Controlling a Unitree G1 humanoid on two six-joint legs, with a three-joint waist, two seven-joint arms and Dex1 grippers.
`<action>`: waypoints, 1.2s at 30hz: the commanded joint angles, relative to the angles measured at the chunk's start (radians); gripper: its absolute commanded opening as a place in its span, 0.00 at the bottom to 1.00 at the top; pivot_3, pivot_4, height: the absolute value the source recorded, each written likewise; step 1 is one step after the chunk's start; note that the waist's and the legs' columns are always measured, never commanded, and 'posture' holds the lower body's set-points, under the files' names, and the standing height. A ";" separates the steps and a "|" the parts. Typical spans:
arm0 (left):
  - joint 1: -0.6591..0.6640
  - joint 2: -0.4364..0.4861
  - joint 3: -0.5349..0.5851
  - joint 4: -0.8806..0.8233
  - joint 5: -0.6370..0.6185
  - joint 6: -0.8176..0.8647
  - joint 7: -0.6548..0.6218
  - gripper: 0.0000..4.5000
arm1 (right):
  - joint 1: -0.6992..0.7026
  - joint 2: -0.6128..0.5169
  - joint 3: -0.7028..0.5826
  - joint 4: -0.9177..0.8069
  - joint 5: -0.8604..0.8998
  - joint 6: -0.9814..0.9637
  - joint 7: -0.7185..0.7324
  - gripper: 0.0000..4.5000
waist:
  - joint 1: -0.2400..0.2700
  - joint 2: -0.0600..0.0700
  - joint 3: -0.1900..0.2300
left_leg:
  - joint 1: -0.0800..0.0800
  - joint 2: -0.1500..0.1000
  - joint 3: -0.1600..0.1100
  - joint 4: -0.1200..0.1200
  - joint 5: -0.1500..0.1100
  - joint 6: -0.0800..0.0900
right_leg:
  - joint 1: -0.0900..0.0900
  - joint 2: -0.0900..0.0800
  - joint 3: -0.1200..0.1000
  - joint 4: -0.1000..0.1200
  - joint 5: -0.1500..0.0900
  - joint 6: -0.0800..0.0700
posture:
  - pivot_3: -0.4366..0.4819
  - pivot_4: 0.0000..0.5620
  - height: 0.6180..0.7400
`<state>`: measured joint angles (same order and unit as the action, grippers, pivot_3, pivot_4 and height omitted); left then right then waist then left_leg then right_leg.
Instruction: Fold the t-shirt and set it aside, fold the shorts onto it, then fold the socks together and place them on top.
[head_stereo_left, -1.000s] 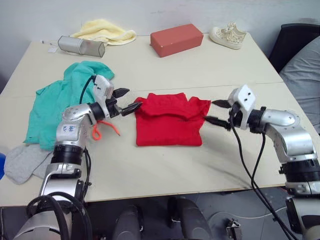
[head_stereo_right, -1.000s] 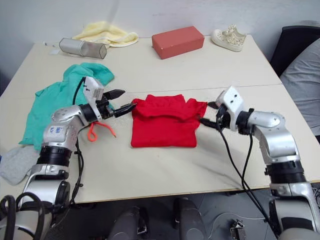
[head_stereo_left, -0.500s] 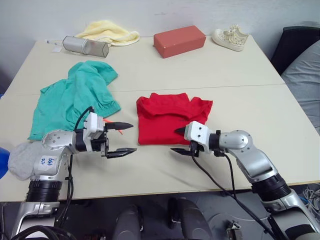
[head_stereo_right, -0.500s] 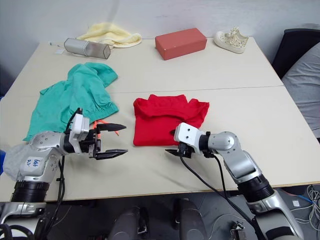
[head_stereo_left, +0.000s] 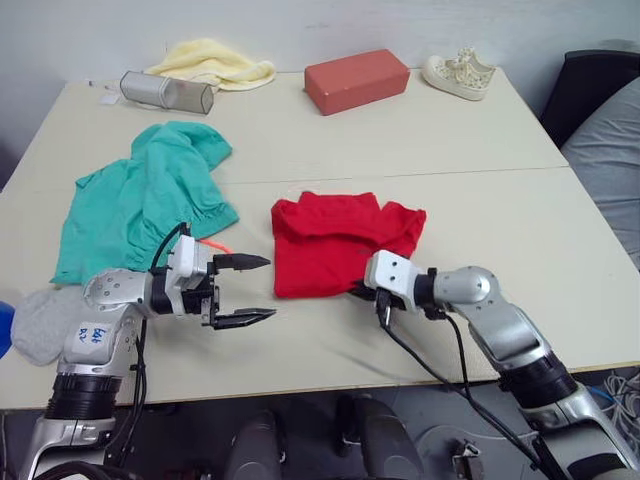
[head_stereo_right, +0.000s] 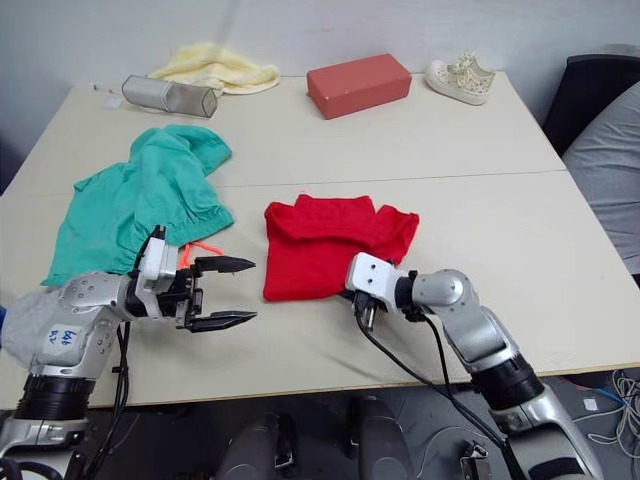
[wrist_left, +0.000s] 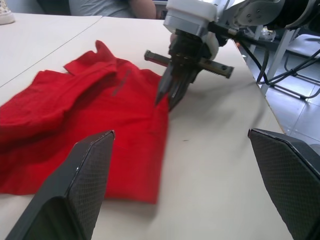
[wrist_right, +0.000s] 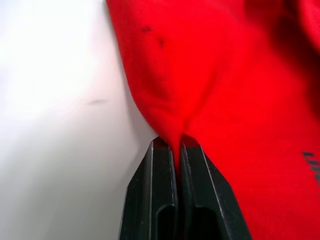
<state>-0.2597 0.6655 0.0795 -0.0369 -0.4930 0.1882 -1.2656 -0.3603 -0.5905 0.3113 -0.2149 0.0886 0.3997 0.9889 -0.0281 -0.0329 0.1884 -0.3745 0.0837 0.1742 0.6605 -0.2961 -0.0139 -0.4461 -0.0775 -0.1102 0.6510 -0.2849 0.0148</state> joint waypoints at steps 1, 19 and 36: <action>0.038 0.035 0.040 -0.072 -0.038 0.020 -0.005 1.00 | 0.083 -0.075 -0.007 -0.203 0.079 0.063 0.070 0.01 | 0.001 0.000 0.000 | 0.000 0.000 0.000 0.000 -0.001 0.001 | 0.000 0.000 0.000 0.000 0.000 0.000 | 0.48 0.27 1.00; 0.082 0.093 0.046 -0.078 -0.035 -0.013 -0.038 1.00 | 0.311 -0.153 -0.234 -0.345 0.362 -0.085 0.183 0.53 | 0.003 0.000 0.000 | 0.000 -0.001 0.000 -0.009 -0.002 0.002 | 0.001 0.001 -0.002 -0.011 0.000 0.000 | 0.48 0.27 1.00; 0.076 0.054 0.019 -0.075 -0.014 -0.040 -0.018 1.00 | 0.069 -0.161 -0.139 0.136 -0.042 -0.575 0.094 0.53 | 0.000 -0.001 0.000 | 0.001 -0.001 0.002 -0.011 0.002 -0.007 | 0.001 0.003 -0.002 -0.013 0.000 0.001 | 0.48 0.27 1.00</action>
<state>-0.1824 0.7184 0.0957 -0.1016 -0.5044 0.1596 -1.2840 -0.2782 -0.7513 0.1757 -0.0762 0.0537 -0.1378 1.0840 -0.0282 -0.0335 0.1885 -0.3737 0.0829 0.1757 0.6499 -0.2938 -0.0206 -0.4452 -0.0743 -0.1120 0.6384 -0.2851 0.0153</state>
